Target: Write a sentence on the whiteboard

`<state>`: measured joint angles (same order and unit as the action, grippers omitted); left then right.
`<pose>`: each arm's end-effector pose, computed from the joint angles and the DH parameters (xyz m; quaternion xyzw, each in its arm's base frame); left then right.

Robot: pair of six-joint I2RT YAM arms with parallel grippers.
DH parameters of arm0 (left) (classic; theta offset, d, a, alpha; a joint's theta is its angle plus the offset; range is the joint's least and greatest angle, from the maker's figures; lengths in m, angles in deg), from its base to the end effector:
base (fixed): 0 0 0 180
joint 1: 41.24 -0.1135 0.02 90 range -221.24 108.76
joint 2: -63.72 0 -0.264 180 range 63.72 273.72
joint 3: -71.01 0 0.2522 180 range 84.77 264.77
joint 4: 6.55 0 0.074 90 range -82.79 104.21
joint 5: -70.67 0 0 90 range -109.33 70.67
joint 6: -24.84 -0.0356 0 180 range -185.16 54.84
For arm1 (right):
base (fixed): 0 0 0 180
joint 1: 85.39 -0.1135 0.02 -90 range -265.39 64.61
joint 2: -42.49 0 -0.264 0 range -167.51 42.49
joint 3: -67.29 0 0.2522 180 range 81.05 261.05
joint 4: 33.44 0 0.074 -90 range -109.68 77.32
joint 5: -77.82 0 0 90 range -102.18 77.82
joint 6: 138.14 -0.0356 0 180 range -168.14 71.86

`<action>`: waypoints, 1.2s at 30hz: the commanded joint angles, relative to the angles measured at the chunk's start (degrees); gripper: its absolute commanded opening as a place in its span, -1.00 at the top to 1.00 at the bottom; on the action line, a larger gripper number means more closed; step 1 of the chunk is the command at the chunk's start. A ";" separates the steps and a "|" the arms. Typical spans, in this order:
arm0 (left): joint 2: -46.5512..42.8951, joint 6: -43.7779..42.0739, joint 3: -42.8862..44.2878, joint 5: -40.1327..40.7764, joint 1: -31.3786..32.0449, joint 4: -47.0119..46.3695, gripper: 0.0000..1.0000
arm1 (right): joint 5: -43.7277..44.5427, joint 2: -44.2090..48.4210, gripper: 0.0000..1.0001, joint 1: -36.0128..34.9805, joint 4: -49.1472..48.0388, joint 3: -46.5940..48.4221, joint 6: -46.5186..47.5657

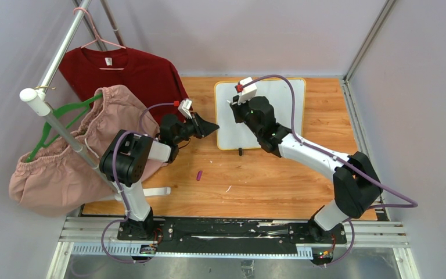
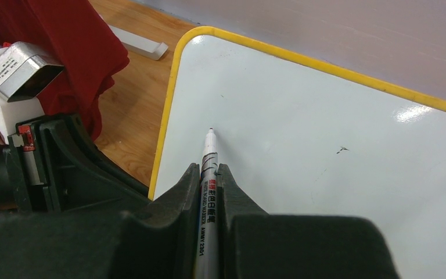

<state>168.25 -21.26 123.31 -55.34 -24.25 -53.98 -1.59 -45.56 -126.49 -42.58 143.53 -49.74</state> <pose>0.3220 -0.1203 0.1611 0.0406 0.7295 -0.5223 0.4397 0.2807 0.2362 0.3207 -0.1834 0.6995 0.1881 0.6646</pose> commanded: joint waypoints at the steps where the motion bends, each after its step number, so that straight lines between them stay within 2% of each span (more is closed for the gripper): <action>1: -1.06 -0.39 0.74 -0.73 0.50 -2.57 0.79 | 1.67 0.01 1.00 0.86 -0.93 0.36 -0.15; 14: -1.59 -0.30 0.30 -0.63 0.75 -3.80 1.00 | 2.42 1.12 1.00 1.13 0.17 -1.98 -0.33; 36: -1.60 -0.22 0.22 -0.38 0.93 -4.33 1.00 | 3.19 5.68 1.00 1.29 0.26 -5.18 -1.68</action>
<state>168.25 -21.26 123.31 -55.19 -24.10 -54.52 0.09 -42.68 -126.19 -41.68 138.39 -50.29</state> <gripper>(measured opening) 0.160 0.138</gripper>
